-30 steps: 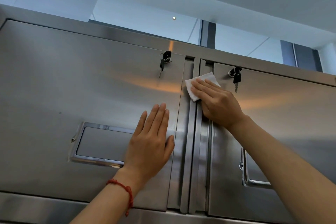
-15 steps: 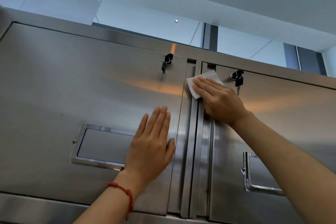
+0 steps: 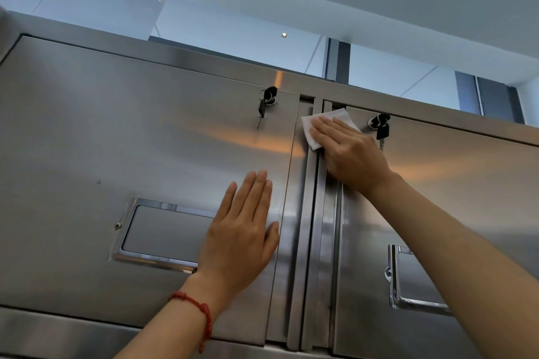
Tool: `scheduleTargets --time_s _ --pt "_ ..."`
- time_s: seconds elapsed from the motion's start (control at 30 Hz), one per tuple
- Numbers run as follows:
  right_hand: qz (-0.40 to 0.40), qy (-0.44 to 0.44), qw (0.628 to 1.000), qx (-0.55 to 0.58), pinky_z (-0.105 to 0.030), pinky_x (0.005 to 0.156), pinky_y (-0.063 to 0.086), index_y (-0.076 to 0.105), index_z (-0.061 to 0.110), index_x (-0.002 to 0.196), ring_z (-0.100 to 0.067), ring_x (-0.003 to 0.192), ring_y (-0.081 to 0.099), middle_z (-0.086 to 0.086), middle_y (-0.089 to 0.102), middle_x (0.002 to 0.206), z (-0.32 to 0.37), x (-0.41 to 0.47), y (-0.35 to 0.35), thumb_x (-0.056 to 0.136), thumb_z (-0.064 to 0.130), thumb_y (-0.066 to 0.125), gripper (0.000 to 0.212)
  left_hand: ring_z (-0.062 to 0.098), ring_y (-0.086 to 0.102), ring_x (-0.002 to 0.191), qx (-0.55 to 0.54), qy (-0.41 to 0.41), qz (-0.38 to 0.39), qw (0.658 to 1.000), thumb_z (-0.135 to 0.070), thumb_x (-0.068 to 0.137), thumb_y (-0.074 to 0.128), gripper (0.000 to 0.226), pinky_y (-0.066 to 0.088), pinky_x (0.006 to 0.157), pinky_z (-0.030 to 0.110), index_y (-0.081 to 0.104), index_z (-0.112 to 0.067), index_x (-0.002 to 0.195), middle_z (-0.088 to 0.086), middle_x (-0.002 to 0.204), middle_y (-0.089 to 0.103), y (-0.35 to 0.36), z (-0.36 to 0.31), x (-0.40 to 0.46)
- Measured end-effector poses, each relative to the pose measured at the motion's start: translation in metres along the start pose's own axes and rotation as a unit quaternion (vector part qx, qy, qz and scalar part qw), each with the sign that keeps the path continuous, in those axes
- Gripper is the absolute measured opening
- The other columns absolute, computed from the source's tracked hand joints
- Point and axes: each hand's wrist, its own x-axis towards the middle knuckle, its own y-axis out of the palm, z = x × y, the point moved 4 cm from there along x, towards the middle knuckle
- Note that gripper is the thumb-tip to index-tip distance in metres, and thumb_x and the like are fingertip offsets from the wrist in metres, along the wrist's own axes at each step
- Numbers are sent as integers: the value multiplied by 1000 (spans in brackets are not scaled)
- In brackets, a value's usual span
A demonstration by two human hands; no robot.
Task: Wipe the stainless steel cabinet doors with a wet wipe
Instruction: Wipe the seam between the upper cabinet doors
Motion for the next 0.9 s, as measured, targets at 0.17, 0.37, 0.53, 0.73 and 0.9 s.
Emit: scheduleTargets --time_s 0.17,0.37,0.53,0.73,0.9 --pt "12 20 1000 3 -50 92 41 67 -8 107 -39 100 66 -26 65 111 -7 9 6 80 -3 52 31 28 28 139 1 -2 3 1000 -39 102 14 60 26 109 45 37 0 140 18 149 32 1 0 0" --pt "26 55 998 -1 -47 91 40 68 -8 105 -38 98 67 -25 66 108 -14 20 8 72 -2 52 37 28 28 139 3 1 2 1000 -39 102 14 59 26 108 45 35 0 141 18 149 32 1 0 0" --pt "16 72 997 -1 -48 90 39 70 -8 102 -38 95 68 -24 68 106 -11 22 5 71 -2 52 36 28 29 139 1 0 1 1000 -39 102 14 59 26 108 45 37 0 140 18 148 33 1 0 0" --pt "4 62 998 7 -46 92 42 70 -7 101 -36 97 67 -24 68 106 4 9 4 78 3 40 39 28 28 139 3 -1 4 1000 -39 102 13 60 27 108 46 38 0 140 18 148 33 1 1 1" --pt "-4 54 998 29 -45 93 44 69 -7 103 -37 102 65 -25 66 110 17 -6 1 69 -9 59 36 29 28 139 6 0 4 1000 -39 102 13 60 26 109 46 38 1 140 19 148 34 0 0 1"
